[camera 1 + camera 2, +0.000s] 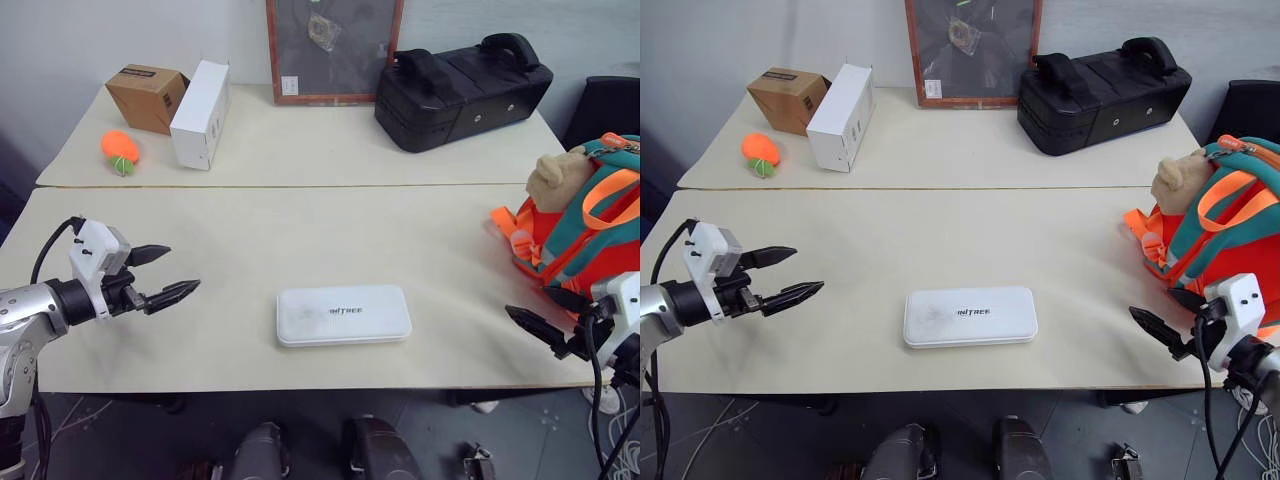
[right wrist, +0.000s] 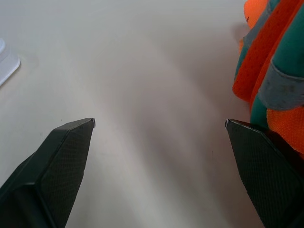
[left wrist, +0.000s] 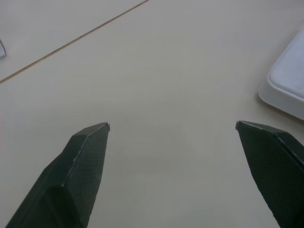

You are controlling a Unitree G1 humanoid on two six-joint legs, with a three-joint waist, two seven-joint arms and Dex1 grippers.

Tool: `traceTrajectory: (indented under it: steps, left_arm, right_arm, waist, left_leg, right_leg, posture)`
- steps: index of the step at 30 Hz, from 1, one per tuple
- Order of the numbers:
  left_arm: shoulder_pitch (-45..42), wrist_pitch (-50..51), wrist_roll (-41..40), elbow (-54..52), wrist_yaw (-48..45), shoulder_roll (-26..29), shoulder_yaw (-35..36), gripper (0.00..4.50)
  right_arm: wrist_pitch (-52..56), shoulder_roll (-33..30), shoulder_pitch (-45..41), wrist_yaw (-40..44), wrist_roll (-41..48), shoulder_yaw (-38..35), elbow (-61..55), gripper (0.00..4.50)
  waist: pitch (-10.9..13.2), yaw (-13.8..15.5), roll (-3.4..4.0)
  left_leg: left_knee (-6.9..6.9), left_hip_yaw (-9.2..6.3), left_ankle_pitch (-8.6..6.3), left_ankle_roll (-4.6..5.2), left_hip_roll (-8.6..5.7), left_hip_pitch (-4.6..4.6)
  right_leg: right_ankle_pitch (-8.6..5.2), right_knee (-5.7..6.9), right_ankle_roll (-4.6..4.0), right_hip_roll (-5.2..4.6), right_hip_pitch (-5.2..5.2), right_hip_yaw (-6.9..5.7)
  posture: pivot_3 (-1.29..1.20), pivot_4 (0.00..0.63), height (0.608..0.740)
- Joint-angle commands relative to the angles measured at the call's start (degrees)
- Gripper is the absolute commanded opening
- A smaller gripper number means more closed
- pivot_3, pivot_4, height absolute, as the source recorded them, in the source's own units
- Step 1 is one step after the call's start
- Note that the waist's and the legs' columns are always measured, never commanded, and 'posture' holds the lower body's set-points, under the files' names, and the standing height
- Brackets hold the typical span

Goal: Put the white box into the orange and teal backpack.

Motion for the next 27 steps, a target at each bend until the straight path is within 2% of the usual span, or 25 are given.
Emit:
traceTrajectory:
  steps: [1, 18, 22, 25, 27]
  left_arm:
    - [0.8, -0.5, -0.2, -2.4, -0.5, 0.5, 0.1, 4.48]
    - [0.9, 2.7, -1.5, -3.4, 0.7, 0.4, 0.5, 4.48]
    - [0.5, 12.2, -8.0, -5.0, 1.8, 0.1, 1.9, 4.48]
    - [-0.1, 23.6, -16.1, -4.9, 2.2, 0.5, 2.8, 4.48]
    - [-0.1, 28.2, -18.5, -5.0, 3.7, 0.5, 2.9, 4.5]
  right_arm:
    - [-1.1, 0.4, -0.9, 0.1, 0.9, -0.5, -1.7, 4.5]
    - [-1.6, -1.2, -1.8, 2.2, 0.0, 1.1, -1.0, 4.5]
    - [-1.4, -4.1, -2.1, 7.3, 0.3, 3.3, -2.1, 4.5]
    - [-0.7, -7.2, -5.4, 11.8, 1.6, 5.4, -1.6, 4.5]
    - [0.2, -9.0, -8.1, 14.2, 2.3, 6.6, -0.6, 4.13]
  waist:
    - [0.0, 0.0, 0.0]
    - [0.0, 0.1, 0.0]
    - [0.0, 0.0, 0.0]
    - [0.0, -0.2, 0.0]
    - [0.0, -0.2, 0.0]
  left_leg:
    - [0.0, 0.0, 0.0, 0.0, 0.0, 0.0]
    - [0.05, 0.0, 0.04, -0.03, 0.0, 0.01]
    - [0.07, 0.0, 0.05, -0.02, 0.0, 0.02]
    - [0.09, -0.01, 0.06, -0.01, 0.0, 0.03]
    - [0.12, -0.01, 0.09, -0.01, 0.0, 0.06]
  right_leg:
    - [0.0, 0.0, 0.0, 0.0, 0.0, 0.0]
    - [0.0, 0.06, 0.0, 0.02, 0.0, 0.0]
    - [0.0, 0.09, 0.0, 0.01, 0.0, 0.01]
    - [0.0, 0.15, 0.0, 0.01, 0.01, 0.01]
    - [0.0, 0.21, 0.01, 0.02, 0.01, 0.02]
  posture:
    - [0.0, 0.15, 0.74]
    - [0.0, 0.15, 0.74]
    - [0.0, 0.15, 0.74]
    - [0.0, 0.15, 0.74]
    - [0.0, 0.15, 0.74]
